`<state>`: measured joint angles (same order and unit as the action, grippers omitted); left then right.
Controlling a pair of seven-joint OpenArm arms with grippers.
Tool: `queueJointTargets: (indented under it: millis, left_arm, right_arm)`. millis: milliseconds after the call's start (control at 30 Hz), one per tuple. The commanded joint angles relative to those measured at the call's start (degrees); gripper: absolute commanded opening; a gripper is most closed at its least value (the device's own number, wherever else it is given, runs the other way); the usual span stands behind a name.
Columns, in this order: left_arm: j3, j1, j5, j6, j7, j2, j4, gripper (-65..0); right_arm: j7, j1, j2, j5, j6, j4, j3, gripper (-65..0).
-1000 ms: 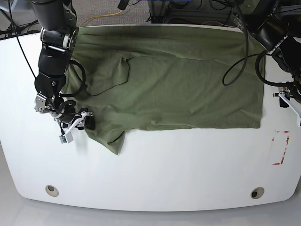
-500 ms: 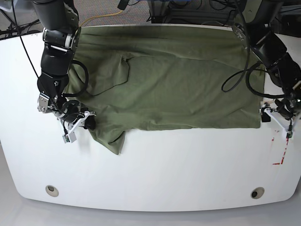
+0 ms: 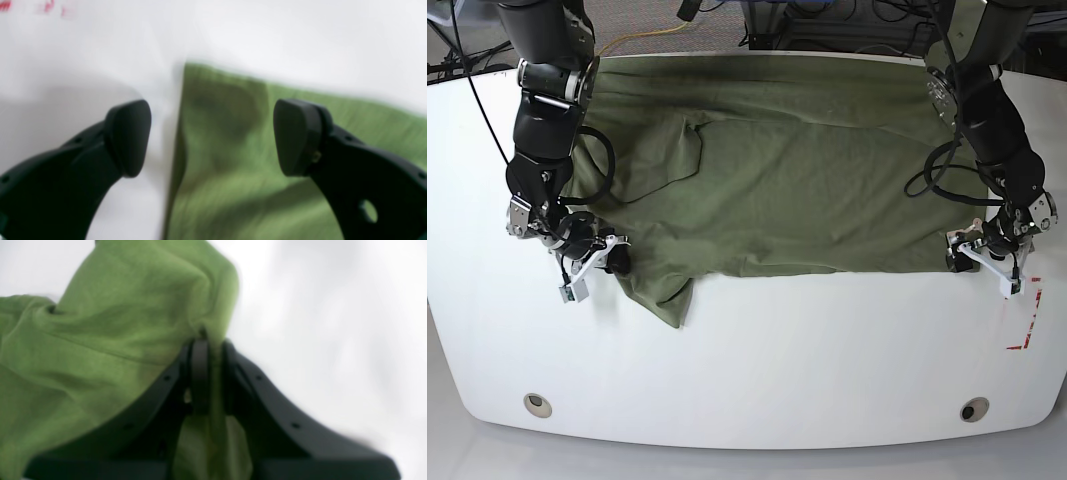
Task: Fold the T-shirt properly
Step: 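Grasp the hem edge with both grippers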
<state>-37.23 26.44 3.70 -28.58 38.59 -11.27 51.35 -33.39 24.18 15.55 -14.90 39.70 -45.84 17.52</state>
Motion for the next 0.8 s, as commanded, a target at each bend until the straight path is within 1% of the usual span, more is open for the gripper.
queueJointTargets:
  millis: [0, 67, 167, 200, 233, 300, 333, 367, 400, 433, 467, 600, 667, 700, 767]
  left_arm:
    - [0.09, 2.79, -0.23, -0.04, 0.22, -1.00, -4.28, -11.0]
    - [0.09, 3.85, -0.23, -0.30, 0.22, -1.00, -6.83, -11.3]
    - [0.09, 4.03, -0.23, -0.39, 0.58, -0.82, -7.09, -12.1]
    - [0.09, 4.03, -0.14, -0.39, 0.66, -0.82, -7.09, -13.6]
    - [0.18, 4.03, -0.14, -0.39, 0.66, -0.82, -7.09, -16.5]
    - [0.18, 4.03, -0.14, -0.39, 0.40, -0.91, -7.26, -31.5]
    - [0.18, 4.03, -0.14, -0.39, 0.40, -0.91, -7.26, -37.5]
    - [0.18, 4.03, -0.14, -0.39, 0.40, -1.00, -7.26, -47.2]
    - [0.18, 4.03, -0.06, -0.39, 0.40, -1.00, -7.26, -54.9]
    - [0.18, 4.03, 0.12, -0.39, 0.40, -1.00, -7.26, -59.6]
    - [0.18, 4.03, 0.21, -0.39, 0.40, -1.00, -7.26, -62.6]
    - [0.18, 3.50, -0.06, -0.39, 0.40, -1.00, -7.00, -63.7]
    - [0.09, 3.41, -0.14, -0.48, 0.49, -1.00, -4.80, -63.9]
    - [0.09, 3.41, -0.14, -0.65, 0.49, -1.00, -3.40, -63.9]
    - [0.09, 3.32, 0.12, -2.24, 0.75, -0.64, 0.65, -64.0]
  right_arm:
    - [0.38, 1.44, 0.76, -0.45, 0.30, -0.88, 0.02, -59.8]
    - [0.38, 1.44, 0.76, -0.45, 0.30, -0.88, 0.11, -59.8]
    - [0.38, 1.53, 0.76, -0.45, 0.30, -0.88, 0.11, -59.9]
    - [0.38, 1.53, 0.76, -0.45, 0.30, -0.88, 0.11, -59.9]
    - [0.38, 1.53, 0.84, -0.45, 0.30, -0.88, 0.11, -59.9]
    - [0.38, 1.62, 0.93, -0.45, 0.30, -0.88, 0.11, -59.9]
    - [0.38, 1.62, 0.93, -0.45, 0.30, -0.88, 0.11, -59.9]
    - [0.38, 1.62, 1.02, -0.45, 0.30, -0.88, 0.11, -59.9]
    - [0.38, 1.71, 1.02, -0.45, 0.30, -0.88, 0.11, -59.9]
    - [0.38, 1.71, 1.02, -0.45, 0.30, -0.88, 0.11, -59.9]
    - [0.38, 1.79, 1.02, -0.45, 0.30, -0.88, 0.11, -59.9]
    - [0.20, 1.88, 1.02, -0.45, 0.30, -2.02, 0.11, -60.7]
    - [0.20, 1.53, 0.84, -0.09, 0.30, -5.10, 0.11, -64.7]
    - [0.02, 1.44, 0.76, -0.09, 0.30, -6.24, 0.02, -65.0]
    - [-1.91, 1.44, 0.76, -0.09, 0.30, -8.44, 0.02, -65.0]
